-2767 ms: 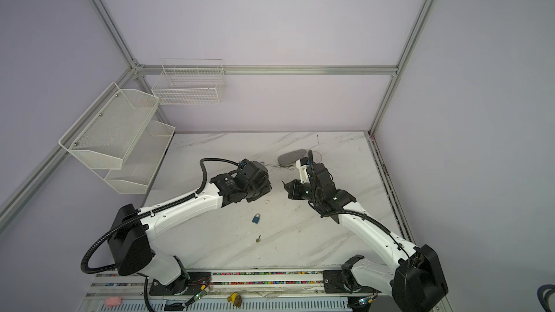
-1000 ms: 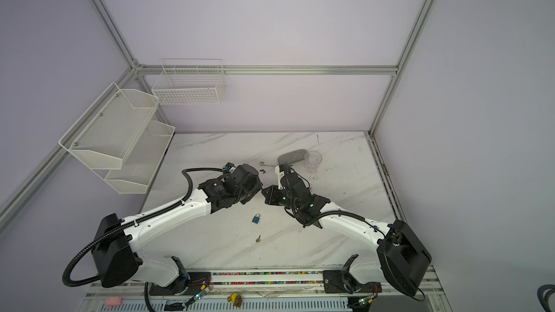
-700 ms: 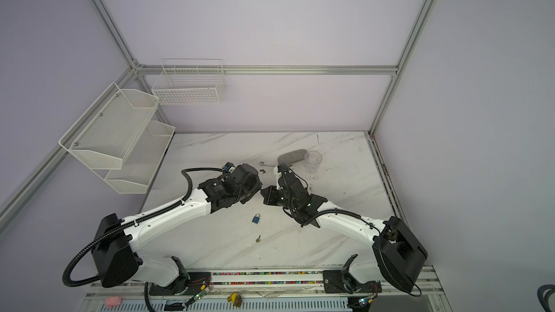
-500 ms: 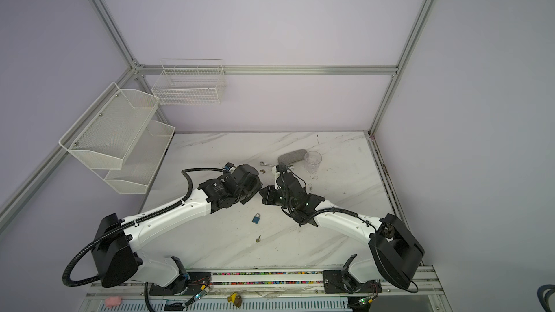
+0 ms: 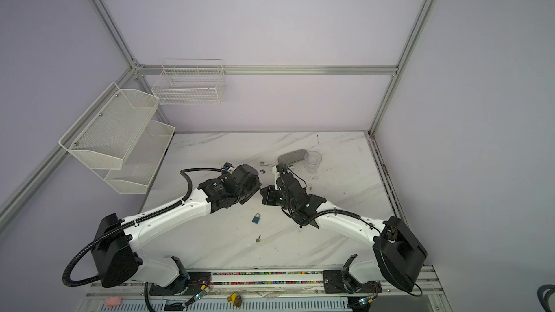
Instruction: Unlock with the key
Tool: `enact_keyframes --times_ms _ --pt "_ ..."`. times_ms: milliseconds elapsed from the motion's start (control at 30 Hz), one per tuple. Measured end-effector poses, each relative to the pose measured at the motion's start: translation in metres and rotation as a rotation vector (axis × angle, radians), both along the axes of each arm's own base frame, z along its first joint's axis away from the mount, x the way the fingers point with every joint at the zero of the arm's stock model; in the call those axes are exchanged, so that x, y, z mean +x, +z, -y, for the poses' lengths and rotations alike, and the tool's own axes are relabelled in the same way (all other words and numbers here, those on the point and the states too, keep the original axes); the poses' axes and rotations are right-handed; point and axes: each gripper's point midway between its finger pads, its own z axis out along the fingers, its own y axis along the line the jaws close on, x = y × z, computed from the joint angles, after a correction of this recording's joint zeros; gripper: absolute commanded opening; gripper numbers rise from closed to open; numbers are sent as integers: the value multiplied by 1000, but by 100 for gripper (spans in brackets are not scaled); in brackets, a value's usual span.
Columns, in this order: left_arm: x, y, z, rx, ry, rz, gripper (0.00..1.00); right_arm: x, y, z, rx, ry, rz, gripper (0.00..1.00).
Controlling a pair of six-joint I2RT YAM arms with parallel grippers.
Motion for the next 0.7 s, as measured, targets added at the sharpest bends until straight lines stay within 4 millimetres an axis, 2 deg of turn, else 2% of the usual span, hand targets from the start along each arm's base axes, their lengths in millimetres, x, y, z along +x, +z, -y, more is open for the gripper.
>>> enact_keyframes --times_ms 200,433,700 --pt "0 0 0 0 0 0 0 -6 1 -5 0 17 3 0" --pt "0 0 0 0 0 0 0 1 8 -3 -5 -18 25 0" --pt "-2 13 -2 -25 -1 22 0 3 16 -6 7 -18 41 0"
